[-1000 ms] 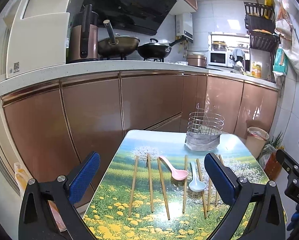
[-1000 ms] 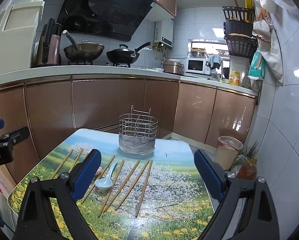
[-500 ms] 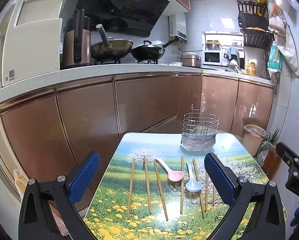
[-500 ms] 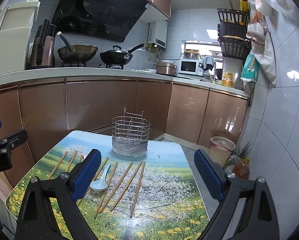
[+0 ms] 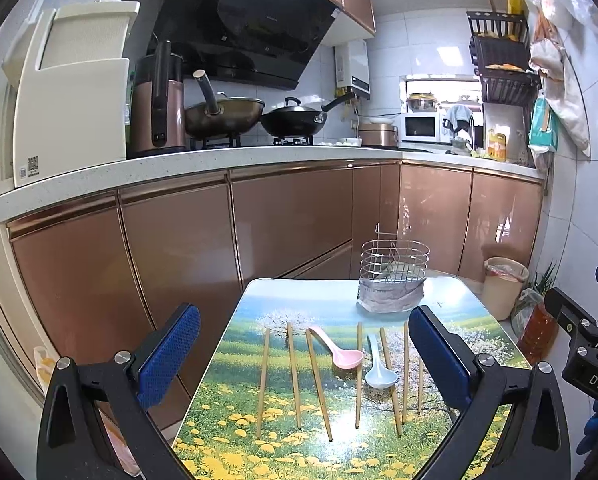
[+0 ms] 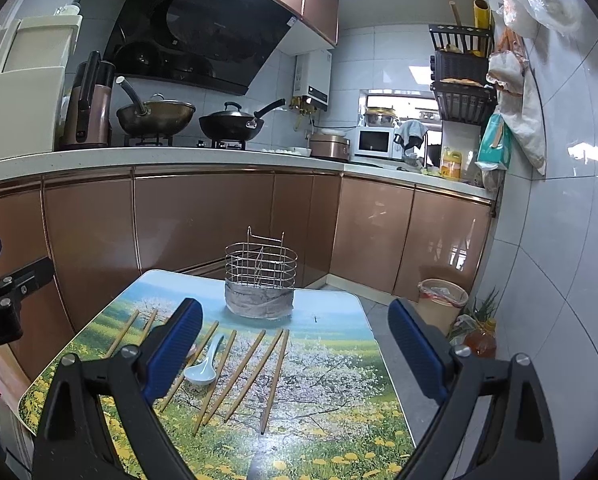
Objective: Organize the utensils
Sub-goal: 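Move both tools over the table toward the row of wooden chopsticks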
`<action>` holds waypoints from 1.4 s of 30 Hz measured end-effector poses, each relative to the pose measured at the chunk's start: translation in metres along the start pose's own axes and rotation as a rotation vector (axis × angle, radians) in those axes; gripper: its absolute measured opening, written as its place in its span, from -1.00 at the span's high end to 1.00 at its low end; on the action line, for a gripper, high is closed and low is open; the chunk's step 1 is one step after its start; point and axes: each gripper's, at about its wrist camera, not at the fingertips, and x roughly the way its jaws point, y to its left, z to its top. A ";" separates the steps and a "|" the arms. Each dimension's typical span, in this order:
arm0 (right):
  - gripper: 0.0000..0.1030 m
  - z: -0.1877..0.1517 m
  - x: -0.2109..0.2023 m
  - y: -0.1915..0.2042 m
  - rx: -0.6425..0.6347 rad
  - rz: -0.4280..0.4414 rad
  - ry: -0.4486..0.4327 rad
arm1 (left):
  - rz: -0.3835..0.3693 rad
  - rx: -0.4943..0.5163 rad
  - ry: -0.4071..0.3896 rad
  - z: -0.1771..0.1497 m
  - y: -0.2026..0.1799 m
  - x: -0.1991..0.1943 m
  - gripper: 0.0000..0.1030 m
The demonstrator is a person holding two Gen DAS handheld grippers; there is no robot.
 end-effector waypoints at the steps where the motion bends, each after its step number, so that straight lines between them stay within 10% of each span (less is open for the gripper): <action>1: -0.83 0.000 -0.001 0.000 -0.001 0.001 -0.001 | 0.001 0.000 -0.003 0.000 0.000 -0.002 -0.99; 42: -0.83 -0.007 -0.034 0.003 -0.008 0.020 -0.027 | -0.010 -0.007 -0.009 -0.004 0.003 -0.035 -0.99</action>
